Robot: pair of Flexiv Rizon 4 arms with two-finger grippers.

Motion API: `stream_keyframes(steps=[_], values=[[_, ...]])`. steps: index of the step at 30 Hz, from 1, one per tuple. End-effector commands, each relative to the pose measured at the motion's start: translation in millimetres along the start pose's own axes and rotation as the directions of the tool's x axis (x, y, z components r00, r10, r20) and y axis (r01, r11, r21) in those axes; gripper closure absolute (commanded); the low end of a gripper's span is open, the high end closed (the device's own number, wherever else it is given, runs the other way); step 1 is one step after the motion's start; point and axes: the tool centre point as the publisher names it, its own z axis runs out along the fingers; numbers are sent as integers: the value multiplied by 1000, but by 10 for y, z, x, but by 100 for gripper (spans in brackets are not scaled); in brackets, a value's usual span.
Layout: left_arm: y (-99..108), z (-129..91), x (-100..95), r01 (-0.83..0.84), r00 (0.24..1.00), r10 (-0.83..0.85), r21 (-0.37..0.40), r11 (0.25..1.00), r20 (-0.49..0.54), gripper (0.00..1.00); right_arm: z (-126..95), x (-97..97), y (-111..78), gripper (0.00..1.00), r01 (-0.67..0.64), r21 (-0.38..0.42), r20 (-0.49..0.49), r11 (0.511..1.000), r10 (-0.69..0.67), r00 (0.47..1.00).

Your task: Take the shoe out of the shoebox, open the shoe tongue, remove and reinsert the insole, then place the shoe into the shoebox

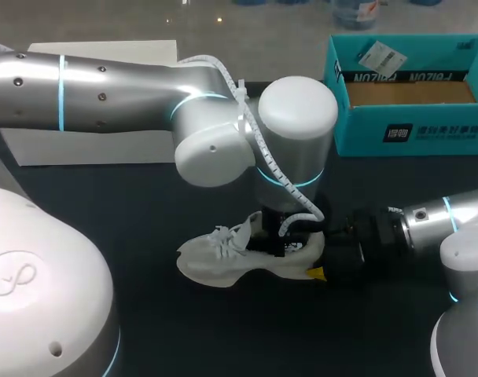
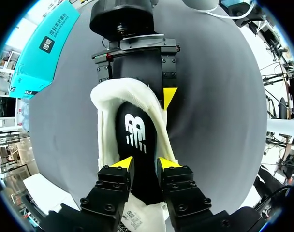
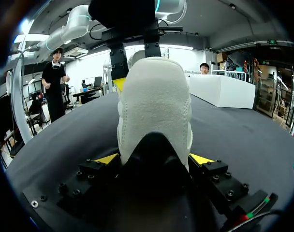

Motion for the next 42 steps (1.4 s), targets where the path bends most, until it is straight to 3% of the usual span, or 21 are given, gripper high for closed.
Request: stream_keyframes(steps=[1, 7, 15, 16, 17, 19, 42], values=[[-53, 182, -2, -2, 1000, 1, -20, 1000, -8, 69, 48, 0, -56, 100, -1, 4, 2, 1000, 1, 1000], [-16, 445, 35, 2, 1000, -2, -31, 1000, -16, 73, 48, 0, -56, 100, -1, 4, 2, 1000, 1, 1000], [27, 655, 88, -10, 999, 10, -3, 1000, 46, 73, 48, 0, -56, 100, -1, 4, 2, 1000, 1, 1000], [29, 657, 87, -5, 998, 5, -1, 1000, 55, 78, 48, 0, -56, 100, -1, 4, 2, 1000, 1, 1000], [35, 659, 81, 6, 997, -6, 3, 1000, 73, 99, 48, 0, -56, 100, -1, 4, 2, 1000, 1, 1000], [40, 659, 74, -6, 996, 5, 8, 1000, 86, 100, 48, 0, -56, 100, -1, 4, 2, 1000, 1, 1000], [133, 110, -24, 53, 975, -68, 77, 996, 214, 100, 48, 0, -56, 100, -1, 4, 2, 1000, 1, 1000]])
